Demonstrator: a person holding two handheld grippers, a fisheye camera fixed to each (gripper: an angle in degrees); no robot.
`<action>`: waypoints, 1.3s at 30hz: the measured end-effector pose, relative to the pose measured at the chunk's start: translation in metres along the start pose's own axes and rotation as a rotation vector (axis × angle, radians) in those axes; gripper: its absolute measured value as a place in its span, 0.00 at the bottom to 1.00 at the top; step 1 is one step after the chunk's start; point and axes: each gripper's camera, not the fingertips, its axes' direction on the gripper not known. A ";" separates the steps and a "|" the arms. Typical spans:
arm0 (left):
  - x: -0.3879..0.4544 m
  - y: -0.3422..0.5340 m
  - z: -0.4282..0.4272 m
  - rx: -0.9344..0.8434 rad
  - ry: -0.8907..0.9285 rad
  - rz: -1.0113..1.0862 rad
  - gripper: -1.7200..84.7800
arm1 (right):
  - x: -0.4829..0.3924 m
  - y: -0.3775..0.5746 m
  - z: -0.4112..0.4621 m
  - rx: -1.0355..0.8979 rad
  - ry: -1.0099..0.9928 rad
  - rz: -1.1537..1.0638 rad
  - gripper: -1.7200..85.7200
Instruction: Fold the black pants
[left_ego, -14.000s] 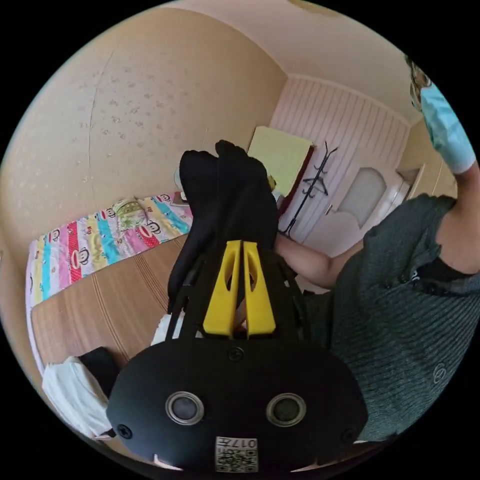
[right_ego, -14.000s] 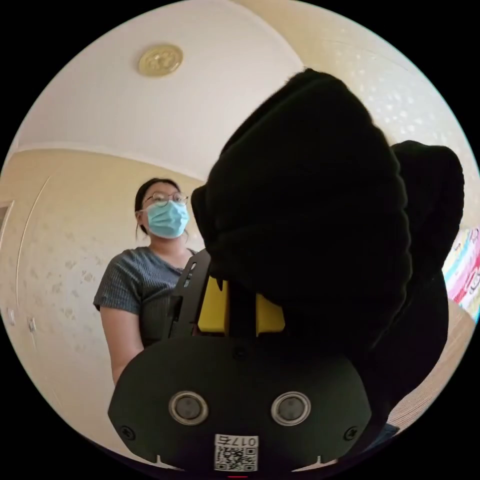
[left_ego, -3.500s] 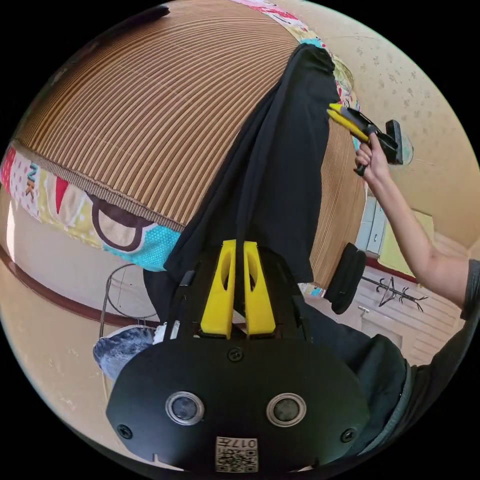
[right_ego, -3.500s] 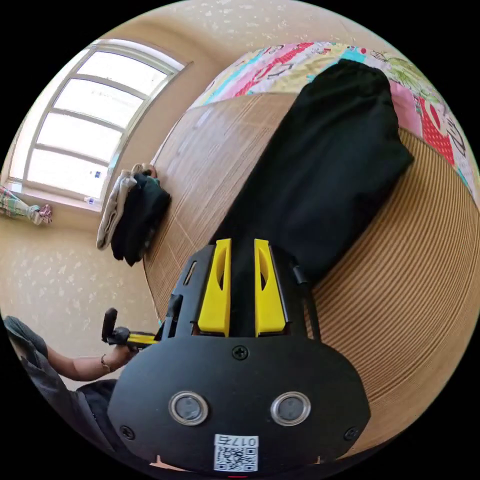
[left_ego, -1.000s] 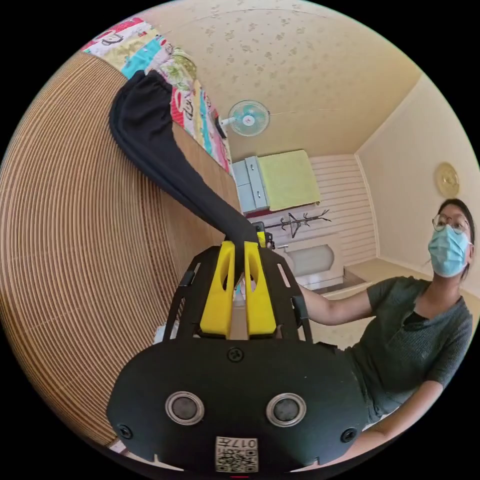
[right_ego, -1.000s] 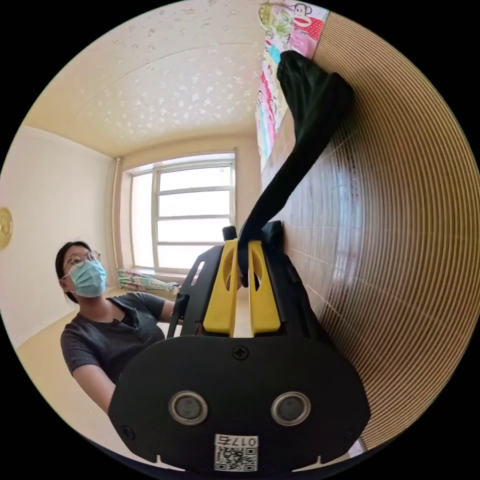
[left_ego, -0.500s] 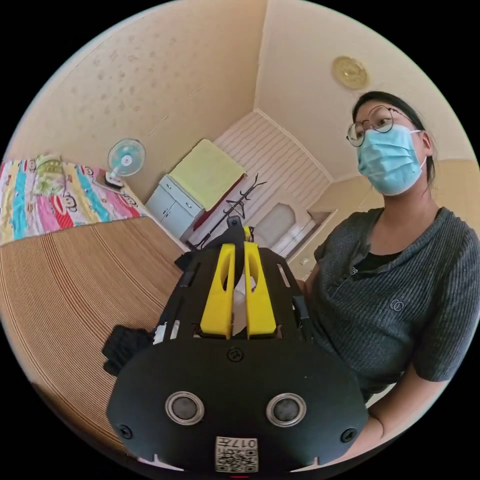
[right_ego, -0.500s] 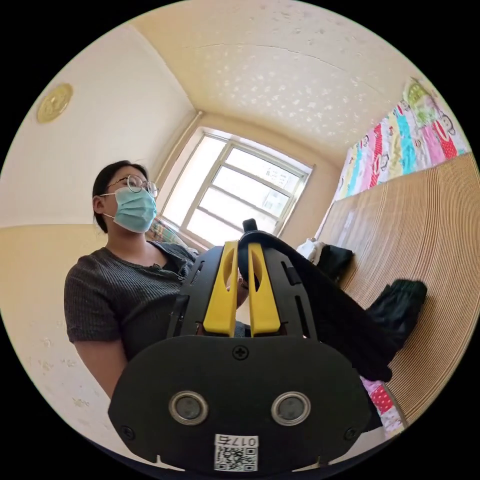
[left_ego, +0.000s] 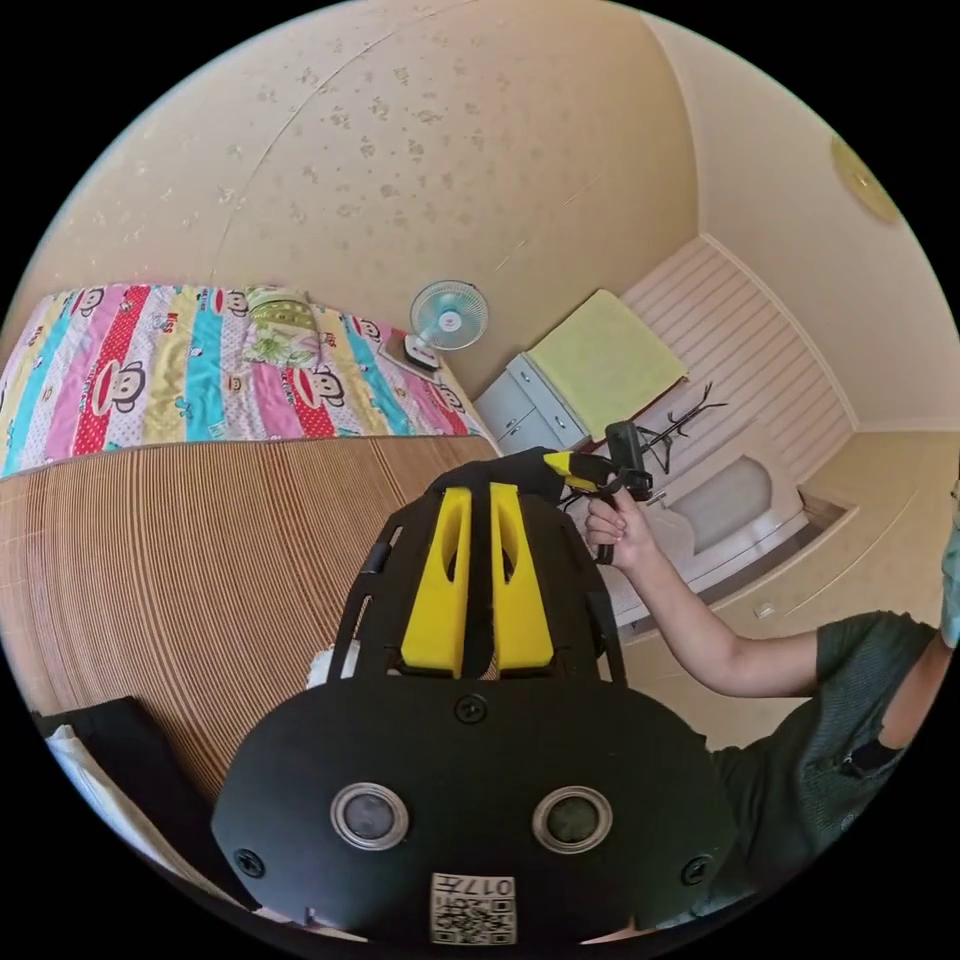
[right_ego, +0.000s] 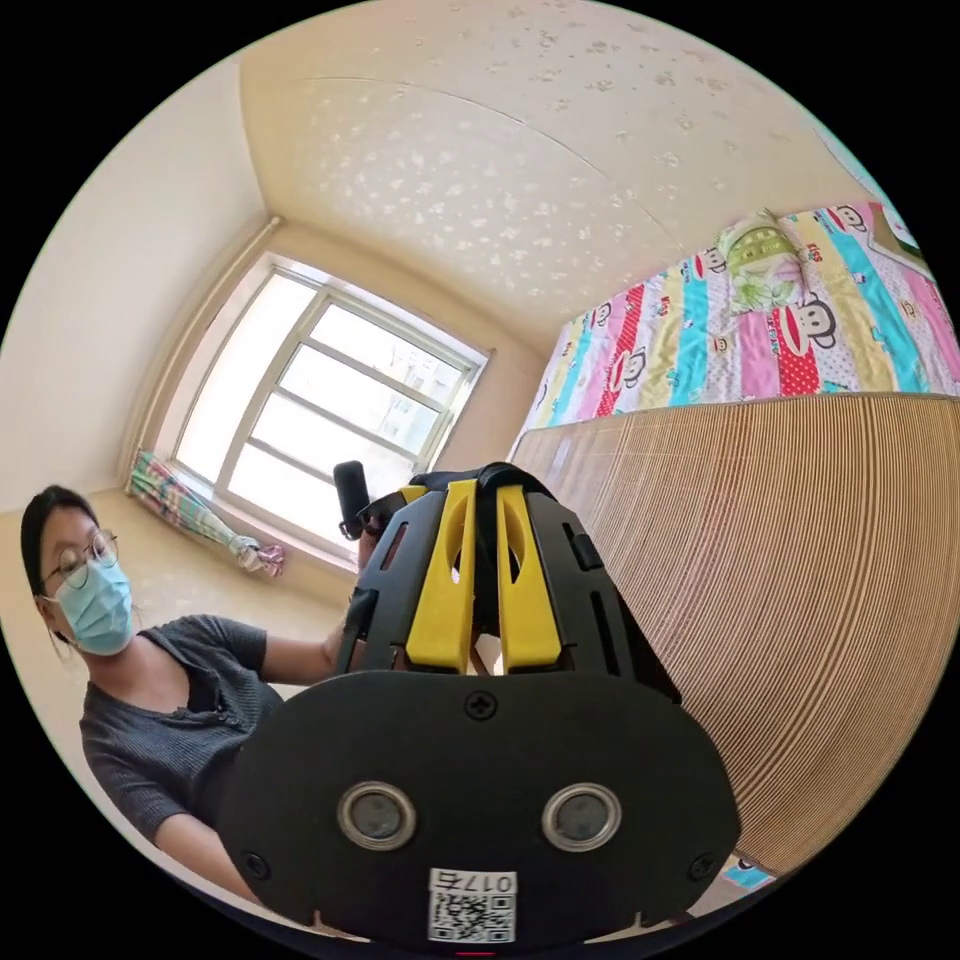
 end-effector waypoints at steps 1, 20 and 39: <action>-0.027 -0.002 0.018 -0.028 -0.032 -0.029 0.05 | 0.012 0.000 0.013 -0.015 0.050 -0.011 0.04; -0.322 0.300 0.159 -0.320 0.020 -0.639 0.19 | 0.180 0.254 0.078 -0.127 0.183 0.646 0.16; -0.518 0.243 0.259 -0.464 0.029 -0.710 0.17 | 0.215 0.187 0.134 -0.267 0.058 0.647 0.18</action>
